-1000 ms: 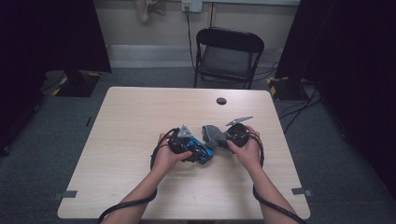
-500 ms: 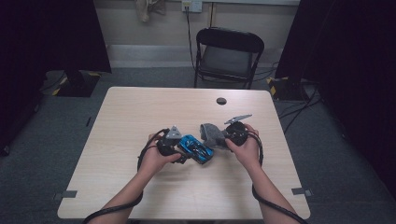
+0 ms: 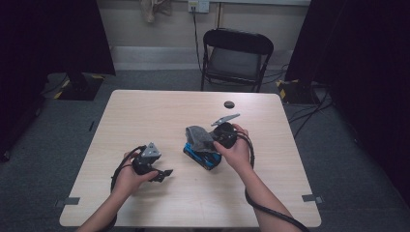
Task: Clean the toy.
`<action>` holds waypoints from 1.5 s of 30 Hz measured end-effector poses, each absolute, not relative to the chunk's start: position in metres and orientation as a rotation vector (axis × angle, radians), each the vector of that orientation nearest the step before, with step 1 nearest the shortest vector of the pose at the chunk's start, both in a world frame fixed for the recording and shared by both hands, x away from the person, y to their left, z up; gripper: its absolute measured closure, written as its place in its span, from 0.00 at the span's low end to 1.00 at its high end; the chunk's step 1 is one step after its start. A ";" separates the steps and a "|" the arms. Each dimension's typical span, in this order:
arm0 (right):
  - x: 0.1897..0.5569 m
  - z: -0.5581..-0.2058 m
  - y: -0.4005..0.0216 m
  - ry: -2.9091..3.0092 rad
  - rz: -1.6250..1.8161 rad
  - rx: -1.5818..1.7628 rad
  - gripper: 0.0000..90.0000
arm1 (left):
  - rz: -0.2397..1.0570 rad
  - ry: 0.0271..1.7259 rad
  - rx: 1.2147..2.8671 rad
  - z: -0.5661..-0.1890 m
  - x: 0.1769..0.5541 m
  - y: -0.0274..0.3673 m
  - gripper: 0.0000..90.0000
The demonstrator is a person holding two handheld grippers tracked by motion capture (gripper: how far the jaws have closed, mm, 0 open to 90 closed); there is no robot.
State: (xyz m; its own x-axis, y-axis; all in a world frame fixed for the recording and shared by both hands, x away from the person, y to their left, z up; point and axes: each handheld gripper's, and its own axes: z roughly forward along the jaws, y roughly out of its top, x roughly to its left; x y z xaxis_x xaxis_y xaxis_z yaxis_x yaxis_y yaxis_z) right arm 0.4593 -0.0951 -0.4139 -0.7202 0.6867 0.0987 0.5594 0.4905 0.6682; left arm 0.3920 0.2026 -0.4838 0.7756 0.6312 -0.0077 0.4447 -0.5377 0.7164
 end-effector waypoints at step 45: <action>0.455 -0.464 0.078 2.743 1.038 0.811 0.69 | 0.380 0.887 2.169 -0.500 0.356 0.273 0.18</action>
